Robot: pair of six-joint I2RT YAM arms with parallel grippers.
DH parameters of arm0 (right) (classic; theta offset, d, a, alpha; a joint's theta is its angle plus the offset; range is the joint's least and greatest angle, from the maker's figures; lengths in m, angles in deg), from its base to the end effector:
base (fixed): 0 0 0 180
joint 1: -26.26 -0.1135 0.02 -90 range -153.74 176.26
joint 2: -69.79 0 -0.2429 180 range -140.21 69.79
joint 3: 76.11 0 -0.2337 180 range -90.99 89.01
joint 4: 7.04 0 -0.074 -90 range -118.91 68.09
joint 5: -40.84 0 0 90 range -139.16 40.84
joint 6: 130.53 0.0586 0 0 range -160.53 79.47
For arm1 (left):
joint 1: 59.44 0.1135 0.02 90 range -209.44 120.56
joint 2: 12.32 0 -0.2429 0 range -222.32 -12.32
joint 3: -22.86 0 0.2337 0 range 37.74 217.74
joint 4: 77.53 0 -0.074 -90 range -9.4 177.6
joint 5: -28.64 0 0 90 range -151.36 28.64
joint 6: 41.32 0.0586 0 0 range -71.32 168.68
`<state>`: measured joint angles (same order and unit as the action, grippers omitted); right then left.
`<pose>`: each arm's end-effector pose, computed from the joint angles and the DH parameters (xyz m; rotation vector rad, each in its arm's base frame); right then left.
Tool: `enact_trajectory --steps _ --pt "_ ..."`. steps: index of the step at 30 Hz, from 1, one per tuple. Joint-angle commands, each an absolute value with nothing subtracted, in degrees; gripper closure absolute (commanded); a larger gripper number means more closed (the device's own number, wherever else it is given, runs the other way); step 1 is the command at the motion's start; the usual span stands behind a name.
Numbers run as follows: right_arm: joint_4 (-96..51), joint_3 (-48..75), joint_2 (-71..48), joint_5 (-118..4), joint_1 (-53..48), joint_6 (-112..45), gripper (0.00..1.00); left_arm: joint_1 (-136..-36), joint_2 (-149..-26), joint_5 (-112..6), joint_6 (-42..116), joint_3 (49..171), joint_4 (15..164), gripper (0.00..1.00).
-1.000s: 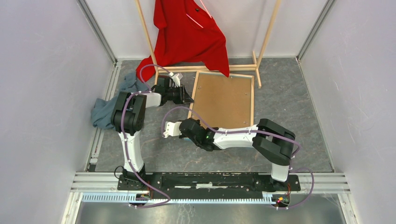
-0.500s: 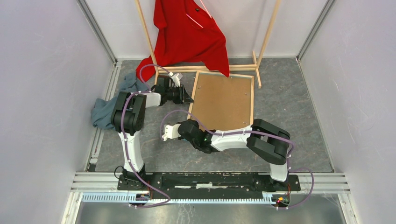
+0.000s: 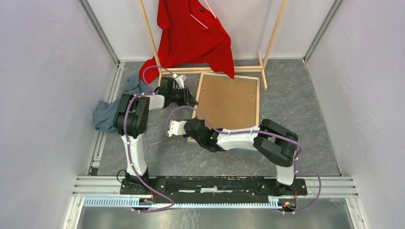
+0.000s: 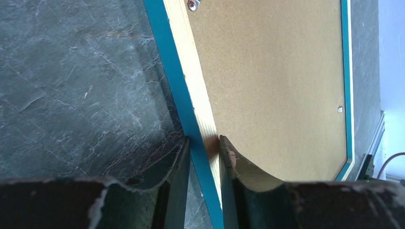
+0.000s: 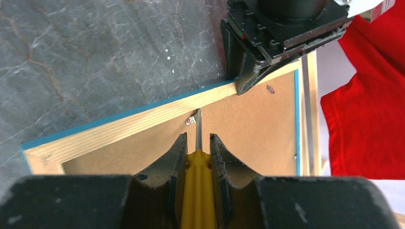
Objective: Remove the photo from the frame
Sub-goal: Release the photo frame item from the photo frame.
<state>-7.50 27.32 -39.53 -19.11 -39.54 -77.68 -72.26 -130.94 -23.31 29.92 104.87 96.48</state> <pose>0.1913 0.3540 0.1480 -1.4209 1.5121 -0.2594 0.3941 -0.1267 0.1060 0.2301 2.3309 -1.0450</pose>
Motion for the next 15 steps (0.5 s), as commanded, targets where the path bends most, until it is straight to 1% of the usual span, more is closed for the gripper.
enact_trajectory --steps 1,11,15 --pt "-13.2 26.2 -38.0 -27.0 -35.2 -69.7 1.00 -71.6 -133.9 -26.3 32.6 104.1 90.0 0.65" --pt "-15.9 25.8 -37.5 -32.4 -34.9 -69.7 1.00 -71.6 -133.9 -26.3 32.6 104.2 89.9 0.65" --pt "-18.9 25.5 -37.0 -37.0 -34.9 -71.2 1.00 -71.6 -134.0 -26.3 32.6 104.2 89.9 0.65"
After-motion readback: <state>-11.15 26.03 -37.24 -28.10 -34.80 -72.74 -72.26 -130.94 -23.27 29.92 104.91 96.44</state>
